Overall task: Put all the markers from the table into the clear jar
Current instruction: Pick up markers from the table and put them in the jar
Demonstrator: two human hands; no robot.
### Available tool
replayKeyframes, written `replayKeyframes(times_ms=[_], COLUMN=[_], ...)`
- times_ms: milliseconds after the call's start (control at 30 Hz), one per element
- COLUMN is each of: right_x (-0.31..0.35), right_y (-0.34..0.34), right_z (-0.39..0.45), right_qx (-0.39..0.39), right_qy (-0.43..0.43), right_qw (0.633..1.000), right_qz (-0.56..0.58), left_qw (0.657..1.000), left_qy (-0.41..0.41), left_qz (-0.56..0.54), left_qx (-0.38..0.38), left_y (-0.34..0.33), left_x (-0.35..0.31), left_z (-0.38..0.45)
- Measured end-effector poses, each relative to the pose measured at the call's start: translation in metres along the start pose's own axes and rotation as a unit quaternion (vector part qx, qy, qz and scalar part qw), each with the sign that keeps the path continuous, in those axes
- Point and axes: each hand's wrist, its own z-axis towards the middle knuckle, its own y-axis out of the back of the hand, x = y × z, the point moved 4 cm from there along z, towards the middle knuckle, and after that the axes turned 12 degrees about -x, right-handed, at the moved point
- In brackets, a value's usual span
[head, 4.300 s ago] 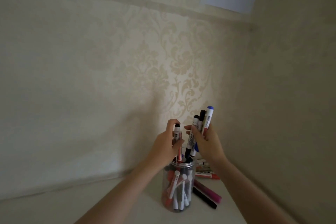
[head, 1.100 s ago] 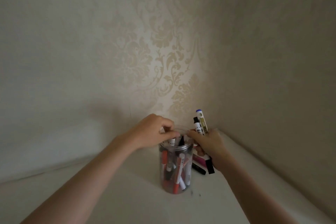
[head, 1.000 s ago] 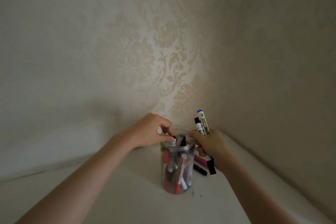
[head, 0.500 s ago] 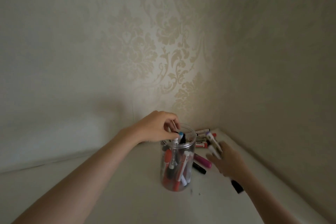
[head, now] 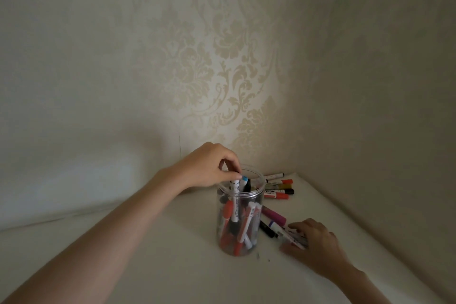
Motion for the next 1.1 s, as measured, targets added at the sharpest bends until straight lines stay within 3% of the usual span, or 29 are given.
replayKeyframes(times_ms=[200, 333, 400, 533, 633, 867, 1100], right_x=[-0.013, 0.034, 0.073, 0.144, 0.167, 0.170, 0.177], right_y=[0.005, 0.063, 0.099, 0.132, 0.120, 0.104, 0.099], right_z=[-0.009, 0.007, 0.028, 0.066, 0.083, 0.098, 0.101], right_qx=[-0.044, -0.163, -0.170, -0.040, 0.031, 0.042, 0.058], right_qy=[0.006, -0.019, 0.020, 0.134, 0.166, 0.148, 0.159], right_qw=[0.998, 0.956, 0.941, 0.971, 0.984, 0.986, 0.985], right_qz=[0.052, 0.245, 0.292, 0.196, 0.061, -0.060, -0.036], left_qw=[0.999, 0.997, 0.995, 0.992, 0.986, 0.983, 0.986], left_qy=[-0.009, -0.025, -0.033, -0.043, -0.055, -0.063, -0.040], left_qz=[-0.010, 0.009, 0.027, 0.046, 0.046, 0.049, 0.031], left_qx=[-0.049, -0.079, -0.096, -0.113, -0.149, -0.163, -0.161], left_y=[0.017, 0.022, 0.024, 0.026, 0.034, 0.038, 0.036], left_x=[0.001, -0.001, -0.001, -0.002, -0.005, -0.007, 0.002], left_z=[0.002, 0.007, 0.010, 0.011, 0.009, 0.019, 0.023])
